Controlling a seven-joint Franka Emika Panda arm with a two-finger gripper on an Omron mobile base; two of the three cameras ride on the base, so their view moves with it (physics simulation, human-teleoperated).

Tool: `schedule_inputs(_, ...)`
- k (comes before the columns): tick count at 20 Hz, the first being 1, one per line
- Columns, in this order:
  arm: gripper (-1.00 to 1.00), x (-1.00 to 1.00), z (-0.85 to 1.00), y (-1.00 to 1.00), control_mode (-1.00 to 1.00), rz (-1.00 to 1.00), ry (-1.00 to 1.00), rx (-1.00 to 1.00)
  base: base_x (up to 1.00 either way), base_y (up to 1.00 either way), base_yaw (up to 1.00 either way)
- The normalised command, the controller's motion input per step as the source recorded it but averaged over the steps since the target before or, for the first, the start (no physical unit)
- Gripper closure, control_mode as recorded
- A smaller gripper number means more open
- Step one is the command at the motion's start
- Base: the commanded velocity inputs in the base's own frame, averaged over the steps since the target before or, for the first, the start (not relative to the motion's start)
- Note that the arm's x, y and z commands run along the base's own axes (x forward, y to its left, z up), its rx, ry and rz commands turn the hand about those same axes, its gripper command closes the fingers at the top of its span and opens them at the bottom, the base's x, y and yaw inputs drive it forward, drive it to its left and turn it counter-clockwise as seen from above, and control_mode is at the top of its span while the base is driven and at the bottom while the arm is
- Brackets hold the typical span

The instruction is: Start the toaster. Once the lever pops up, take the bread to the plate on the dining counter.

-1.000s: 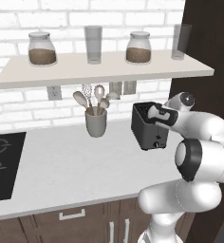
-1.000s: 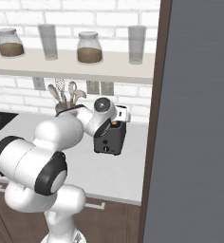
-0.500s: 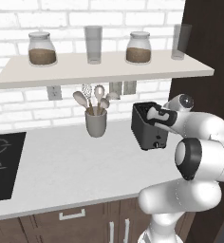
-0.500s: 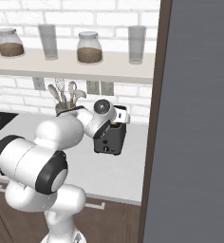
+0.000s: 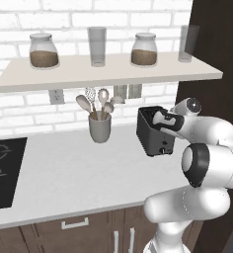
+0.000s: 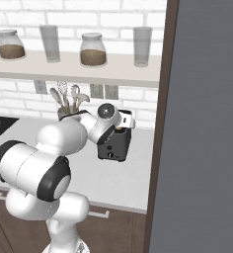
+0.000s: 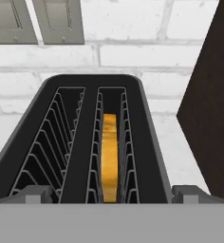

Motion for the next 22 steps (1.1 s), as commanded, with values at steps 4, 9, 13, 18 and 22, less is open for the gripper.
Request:
schedule_inputs(4,-1.0,0.0,0.0,0.0,-1.0,0.0,0.0,0.0,0.0,0.0,0.0)
schedule_inputs(9,-1.0,0.0,0.0,0.0,-1.0,0.0,0.0,0.0,0.0,0.0,0.0)
schedule_inputs(13,-1.0,0.0,0.0,0.0,-1.0,0.0,0.0,0.0,0.0,0.0,0.0)
schedule_inputs(18,-1.0,0.0,0.0,0.0,-1.0,0.0,0.0,0.0,0.0,0.0,0.0)
schedule_inputs(22,-1.0,0.0,0.0,0.0,-1.0,0.0,0.0,0.0,0.0,0.0,0.0)
